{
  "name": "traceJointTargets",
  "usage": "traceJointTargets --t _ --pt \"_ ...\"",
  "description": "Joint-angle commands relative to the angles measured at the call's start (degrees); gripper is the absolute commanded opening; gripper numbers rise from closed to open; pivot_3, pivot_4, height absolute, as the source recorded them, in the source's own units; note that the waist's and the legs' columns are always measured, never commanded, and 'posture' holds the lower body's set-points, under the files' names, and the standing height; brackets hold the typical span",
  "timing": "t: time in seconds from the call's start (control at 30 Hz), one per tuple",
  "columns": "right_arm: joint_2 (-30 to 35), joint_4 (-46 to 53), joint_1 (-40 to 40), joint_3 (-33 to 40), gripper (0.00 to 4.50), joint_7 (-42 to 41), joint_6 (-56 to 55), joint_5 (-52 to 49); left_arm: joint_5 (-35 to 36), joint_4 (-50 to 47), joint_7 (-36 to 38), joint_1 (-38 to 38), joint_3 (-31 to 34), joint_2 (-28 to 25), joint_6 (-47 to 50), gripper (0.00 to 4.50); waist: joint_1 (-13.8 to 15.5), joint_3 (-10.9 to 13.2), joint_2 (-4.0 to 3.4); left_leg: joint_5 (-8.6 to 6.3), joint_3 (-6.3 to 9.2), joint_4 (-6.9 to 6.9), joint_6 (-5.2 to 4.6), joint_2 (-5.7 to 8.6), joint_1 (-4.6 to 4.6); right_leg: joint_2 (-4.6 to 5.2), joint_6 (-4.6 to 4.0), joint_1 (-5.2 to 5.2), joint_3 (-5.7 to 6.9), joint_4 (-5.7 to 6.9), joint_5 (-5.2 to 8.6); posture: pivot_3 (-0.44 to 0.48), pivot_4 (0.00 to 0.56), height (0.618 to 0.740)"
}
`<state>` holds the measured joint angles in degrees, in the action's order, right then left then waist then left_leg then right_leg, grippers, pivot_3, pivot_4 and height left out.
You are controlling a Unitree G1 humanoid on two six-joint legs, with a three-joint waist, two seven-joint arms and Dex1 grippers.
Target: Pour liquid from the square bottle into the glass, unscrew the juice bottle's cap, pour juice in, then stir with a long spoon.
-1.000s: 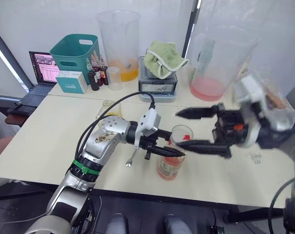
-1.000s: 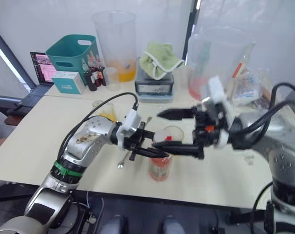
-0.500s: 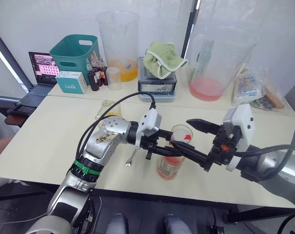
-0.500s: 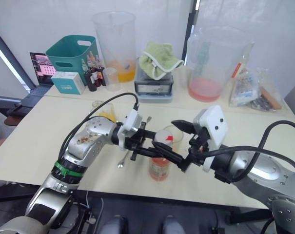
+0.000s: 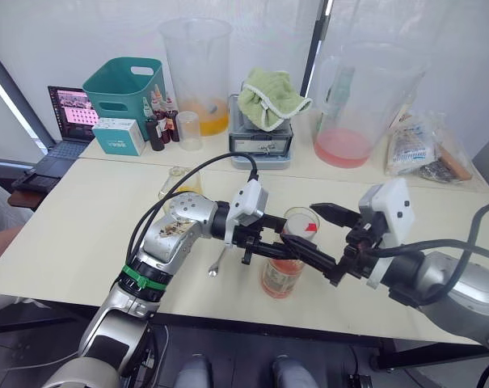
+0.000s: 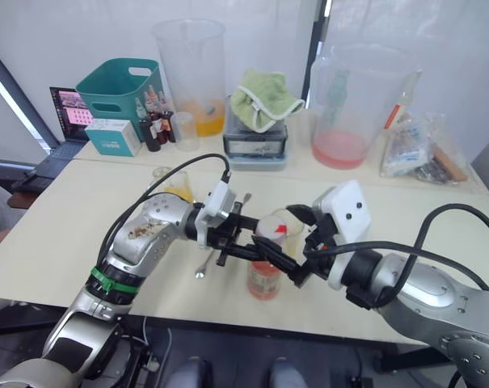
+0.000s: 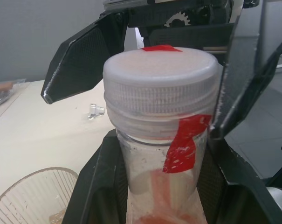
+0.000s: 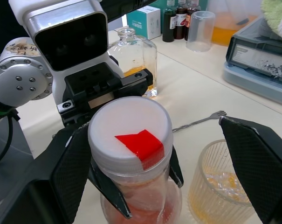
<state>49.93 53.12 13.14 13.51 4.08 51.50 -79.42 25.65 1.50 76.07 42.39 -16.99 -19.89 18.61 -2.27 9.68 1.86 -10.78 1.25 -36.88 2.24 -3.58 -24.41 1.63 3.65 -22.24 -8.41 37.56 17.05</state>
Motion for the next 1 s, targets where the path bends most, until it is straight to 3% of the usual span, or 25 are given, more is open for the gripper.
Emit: traceJointTargets --t 0.03,0.13,0.43,0.63,0.73,0.87,1.0 --pt "0.7 1.2 0.0 0.0 4.45 1.1 -2.7 -0.5 -1.3 1.0 -0.1 0.5 0.1 0.0 -1.0 1.51 0.0 0.0 0.0 0.0 0.0 0.0 0.0 0.0 0.0 0.0 0.0 0.0 0.0 0.0 0.0 0.0 0.15 0.74" --pt "1.0 1.2 0.0 -0.5 4.45 1.5 -3.5 -0.6 -1.4 1.1 0.0 0.5 0.1 0.0 -1.1 1.51 0.0 0.0 0.0 0.0 0.0 0.0 0.0 0.0 0.0 0.0 -0.01 0.0 0.0 0.0 0.0 0.0 0.15 0.74" --pt "2.5 1.0 -0.9 -0.8 1.74 0.9 -5.2 -0.3 -1.3 0.8 0.1 0.3 -0.1 -0.2 -1.0 1.51 0.0 0.0 0.0 0.0 0.0 0.0 0.0 0.0 0.0 0.0 -0.01 0.0 0.0 -0.01 0.01 0.0 0.15 0.74" --pt "2.2 -0.5 1.2 -2.2 1.74 -2.5 -6.0 0.8 -1.3 0.8 0.3 0.1 -0.1 -0.6 -0.9 1.51 -0.1 0.0 0.0 0.0 0.0 0.0 0.0 -0.01 0.0 0.0 -0.02 0.0 0.0 -0.01 0.01 0.0 0.15 0.74" --pt "1.9 -6.6 3.6 -4.4 1.74 -17.9 -7.0 4.2 -1.3 0.8 0.7 0.2 -0.2 -0.9 -0.8 1.51 -0.2 0.0 0.0 0.01 0.0 0.0 -0.01 -0.02 0.03 -0.01 -0.02 0.01 0.0 0.0 0.01 0.0 0.15 0.74" --pt "3.8 -19.6 9.4 -11.3 1.74 -44.6 -9.7 14.5 -1.3 0.4 1.2 0.3 -0.4 -1.6 -0.7 1.51 -0.4 0.0 -0.01 0.01 -0.02 0.0 -0.02 -0.06 0.11 -0.07 -0.03 0.04 0.0 -0.02 0.01 0.0 0.15 0.74" --pt "3.4 -28.6 16.9 -17.6 1.74 -61.1 -11.2 21.7 -1.5 -0.1 1.4 0.1 -0.5 -2.2 -0.7 1.51 -0.5 0.0 -0.02 0.01 -0.01 0.03 -0.03 -0.15 0.16 -0.18 -0.06 0.05 0.01 0.01 0.03 0.0 0.15 0.74"
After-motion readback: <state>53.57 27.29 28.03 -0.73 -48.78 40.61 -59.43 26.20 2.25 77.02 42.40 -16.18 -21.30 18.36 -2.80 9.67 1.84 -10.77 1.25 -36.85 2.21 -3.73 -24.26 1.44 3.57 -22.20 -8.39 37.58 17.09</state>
